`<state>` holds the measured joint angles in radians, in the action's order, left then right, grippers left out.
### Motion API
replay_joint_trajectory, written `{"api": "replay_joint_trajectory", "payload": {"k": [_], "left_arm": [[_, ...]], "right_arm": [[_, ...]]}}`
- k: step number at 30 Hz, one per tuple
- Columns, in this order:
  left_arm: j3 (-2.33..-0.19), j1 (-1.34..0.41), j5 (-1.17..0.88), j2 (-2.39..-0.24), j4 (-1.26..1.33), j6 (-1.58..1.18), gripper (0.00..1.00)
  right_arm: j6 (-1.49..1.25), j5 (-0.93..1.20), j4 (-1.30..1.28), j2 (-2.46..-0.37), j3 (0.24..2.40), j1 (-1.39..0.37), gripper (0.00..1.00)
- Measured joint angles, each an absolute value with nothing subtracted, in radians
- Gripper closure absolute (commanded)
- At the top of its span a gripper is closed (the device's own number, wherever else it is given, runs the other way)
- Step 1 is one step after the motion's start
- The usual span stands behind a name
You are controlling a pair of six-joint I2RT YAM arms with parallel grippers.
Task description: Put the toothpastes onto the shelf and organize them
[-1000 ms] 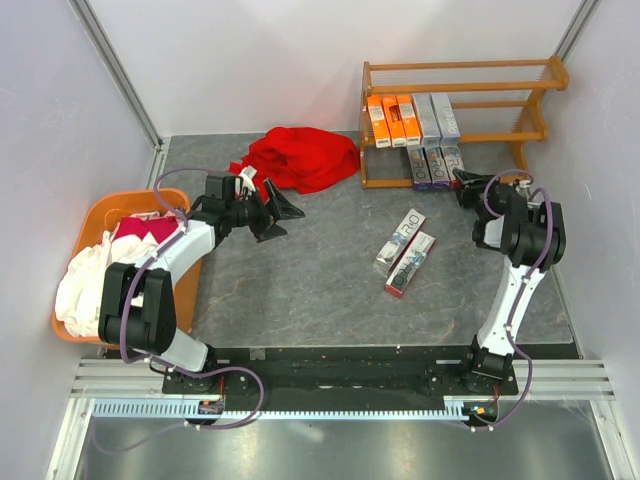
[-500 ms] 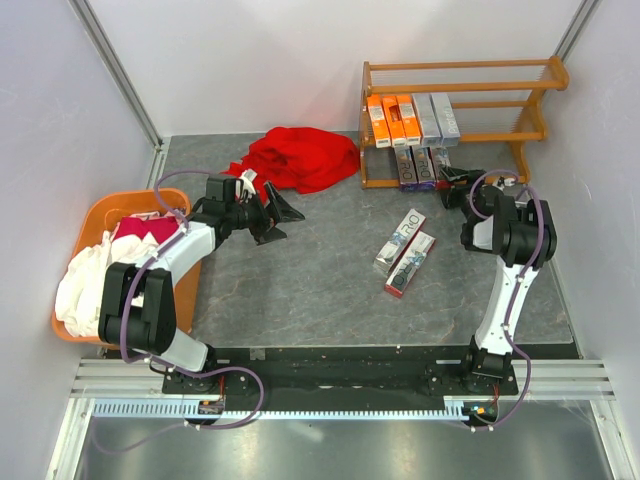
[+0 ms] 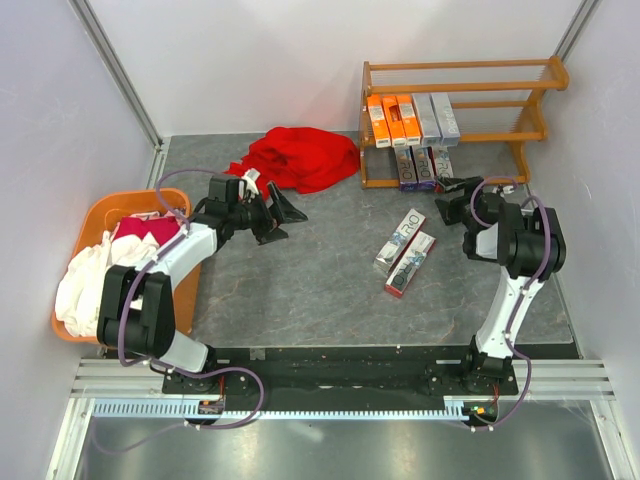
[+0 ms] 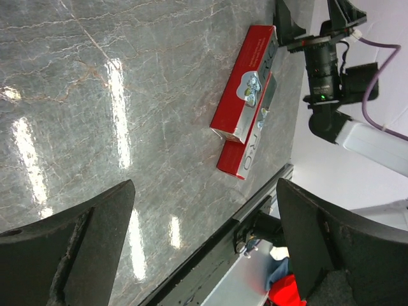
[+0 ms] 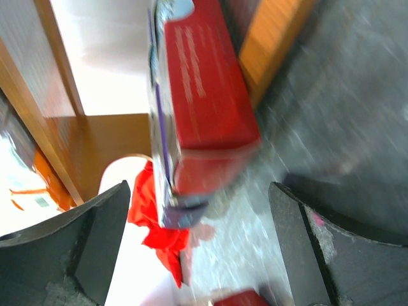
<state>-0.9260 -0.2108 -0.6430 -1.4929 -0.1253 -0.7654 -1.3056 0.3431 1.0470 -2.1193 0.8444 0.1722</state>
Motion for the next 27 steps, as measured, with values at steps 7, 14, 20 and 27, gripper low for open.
{"api": "replay_joint_trajectory", "payload": {"k": [7, 14, 20, 27], "left_arm": [[-0.951, -0.28, -0.576, -1.497, -0.15, -0.736, 0.0], [-1.081, -0.413, -0.432, -1.559, -0.218, -0.675, 0.0], [-1.247, -0.55, -0.265, -1.673, -0.306, -0.594, 0.0], [-1.438, -0.68, -0.11, -1.824, -0.386, -0.508, 0.0]], "right_arm": [[-1.261, 0.36, 0.997, -1.999, 0.702, 0.176, 0.02], [-1.185, 0.399, 0.839, -1.794, 0.588, 0.193, 0.02], [-1.053, 0.404, 0.632, -1.521, 0.548, 0.194, 0.02], [-0.889, 0.402, 0.353, -1.263, 0.549, 0.194, 0.02]]}}
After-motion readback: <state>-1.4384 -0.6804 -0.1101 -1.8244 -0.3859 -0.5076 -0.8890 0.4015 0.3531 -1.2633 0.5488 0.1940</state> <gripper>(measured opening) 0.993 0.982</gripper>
